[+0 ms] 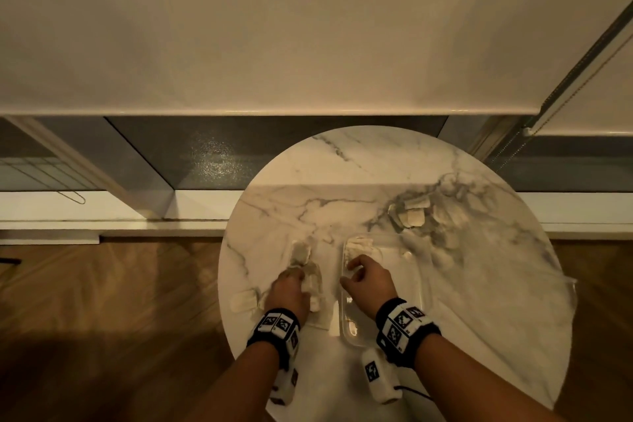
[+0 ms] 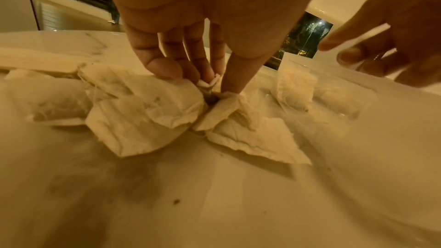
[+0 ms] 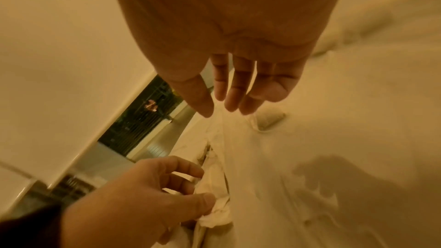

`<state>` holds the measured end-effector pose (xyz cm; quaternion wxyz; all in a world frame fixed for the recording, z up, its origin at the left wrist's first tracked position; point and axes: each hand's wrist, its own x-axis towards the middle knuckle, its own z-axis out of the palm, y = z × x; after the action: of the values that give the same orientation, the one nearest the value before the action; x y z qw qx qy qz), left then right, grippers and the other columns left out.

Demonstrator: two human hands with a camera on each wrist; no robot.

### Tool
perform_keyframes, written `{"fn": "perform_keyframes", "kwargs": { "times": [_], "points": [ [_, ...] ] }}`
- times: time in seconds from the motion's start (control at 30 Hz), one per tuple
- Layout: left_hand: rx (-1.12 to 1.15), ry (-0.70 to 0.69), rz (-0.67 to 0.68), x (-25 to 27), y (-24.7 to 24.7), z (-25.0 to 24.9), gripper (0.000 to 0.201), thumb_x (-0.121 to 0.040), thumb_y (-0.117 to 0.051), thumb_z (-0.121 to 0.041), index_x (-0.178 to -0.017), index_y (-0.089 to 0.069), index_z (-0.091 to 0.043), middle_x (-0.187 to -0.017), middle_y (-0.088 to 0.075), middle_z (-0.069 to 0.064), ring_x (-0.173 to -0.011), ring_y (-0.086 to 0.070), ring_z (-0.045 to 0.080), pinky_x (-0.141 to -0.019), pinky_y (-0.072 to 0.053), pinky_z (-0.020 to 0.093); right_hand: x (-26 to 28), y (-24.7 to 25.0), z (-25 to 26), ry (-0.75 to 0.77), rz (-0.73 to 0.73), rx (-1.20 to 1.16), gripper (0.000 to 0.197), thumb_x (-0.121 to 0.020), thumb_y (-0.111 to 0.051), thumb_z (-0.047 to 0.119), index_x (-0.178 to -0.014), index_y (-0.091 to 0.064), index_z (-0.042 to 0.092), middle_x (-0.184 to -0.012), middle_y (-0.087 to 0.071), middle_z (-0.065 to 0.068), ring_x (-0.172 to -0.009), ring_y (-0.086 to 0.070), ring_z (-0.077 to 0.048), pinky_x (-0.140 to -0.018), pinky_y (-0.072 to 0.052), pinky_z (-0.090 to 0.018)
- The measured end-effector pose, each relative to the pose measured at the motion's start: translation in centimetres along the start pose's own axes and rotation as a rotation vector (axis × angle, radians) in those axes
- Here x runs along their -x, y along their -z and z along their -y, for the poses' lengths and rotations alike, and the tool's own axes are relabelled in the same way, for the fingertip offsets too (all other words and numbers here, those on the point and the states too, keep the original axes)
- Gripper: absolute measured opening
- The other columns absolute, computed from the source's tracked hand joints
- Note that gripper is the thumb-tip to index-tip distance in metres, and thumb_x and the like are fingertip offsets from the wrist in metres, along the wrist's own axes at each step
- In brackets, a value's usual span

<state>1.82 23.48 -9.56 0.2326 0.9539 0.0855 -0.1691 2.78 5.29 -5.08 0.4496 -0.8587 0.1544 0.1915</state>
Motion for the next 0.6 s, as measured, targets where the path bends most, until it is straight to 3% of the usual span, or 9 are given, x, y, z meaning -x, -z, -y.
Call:
{"fn": "perform_keyframes", "kwargs": {
  "times": [0.13,0.23,0.3,0.4,0.5,0.6],
  "points": [
    [0.039,-0.027,-0.022,0.4,0.0,0.4,0.033,-0.083,-0.065,-0.021,-0.116,-0.057,-0.018,-0.119,-0.06,0.005,-0.109,-0.058,0.024,-0.091,-0.047,0.031,0.0,-0.7,2.9,0.131,0.089,0.088,0.02,-0.086,-0.065,0.017,-0.106,-0.069,0.017,-0.081,-0.064,0.004,-0.071,-0.06,-0.01,-0.069,-0.051,-0.02],
    [0.076,-0.043,-0.05,0.8,-0.1,0.6,0.033,-0.083,-0.066,-0.018,-0.115,-0.058,-0.017,-0.118,-0.06,0.004,-0.108,-0.058,0.022,-0.091,-0.046,0.029,-1.3,-2.3,4.3,0.037,0.274,0.132,0.032,-0.088,-0.06,0.011,-0.118,-0.066,0.016,-0.099,-0.059,-0.002,-0.077,-0.071,-0.023,-0.066,-0.062,-0.033],
    [0.087,-0.044,-0.069,1.1,-0.1,0.7,0.031,-0.083,-0.065,-0.016,-0.113,-0.059,-0.016,-0.117,-0.06,0.004,-0.108,-0.058,0.023,-0.09,-0.047,0.03,-2.3,-3.2,4.8,-0.065,0.375,0.191,0.039,-0.086,-0.058,0.007,-0.124,-0.063,0.016,-0.106,-0.063,-0.007,-0.082,-0.073,-0.026,-0.07,-0.063,-0.039],
    [0.101,-0.04,-0.08,1.5,0.0,0.7,0.029,-0.083,-0.063,-0.014,-0.111,-0.059,-0.017,-0.116,-0.061,0.004,-0.106,-0.059,0.023,-0.09,-0.048,0.032,-3.4,-4.3,5.1,-0.127,0.45,0.302,0.031,-0.086,-0.055,0.01,-0.115,-0.065,0.012,-0.106,-0.071,-0.015,-0.088,-0.073,-0.029,-0.079,-0.061,-0.042],
    [0.121,-0.04,-0.085,1.5,-0.1,0.8,0.027,-0.081,-0.062,-0.016,-0.108,-0.059,-0.019,-0.115,-0.061,0.004,-0.104,-0.06,0.024,-0.089,-0.049,0.034,-4.3,-5.2,5.0,-0.141,0.483,0.387,0.025,-0.086,-0.058,0.016,-0.106,-0.067,0.003,-0.101,-0.072,-0.014,-0.091,-0.072,-0.03,-0.08,-0.061,-0.042],
    [0.128,-0.037,-0.082,1.6,-0.2,0.8,0.027,-0.084,-0.061,-0.018,-0.11,-0.058,-0.02,-0.116,-0.06,0.004,-0.105,-0.058,0.023,-0.09,-0.048,0.034,-4.5,-5.7,5.2,-0.118,0.435,0.443,0.026,-0.09,-0.054,0.017,-0.106,-0.064,0.0,-0.101,-0.07,-0.014,-0.095,-0.07,-0.03,-0.081,-0.059,-0.039]
  ]
}}
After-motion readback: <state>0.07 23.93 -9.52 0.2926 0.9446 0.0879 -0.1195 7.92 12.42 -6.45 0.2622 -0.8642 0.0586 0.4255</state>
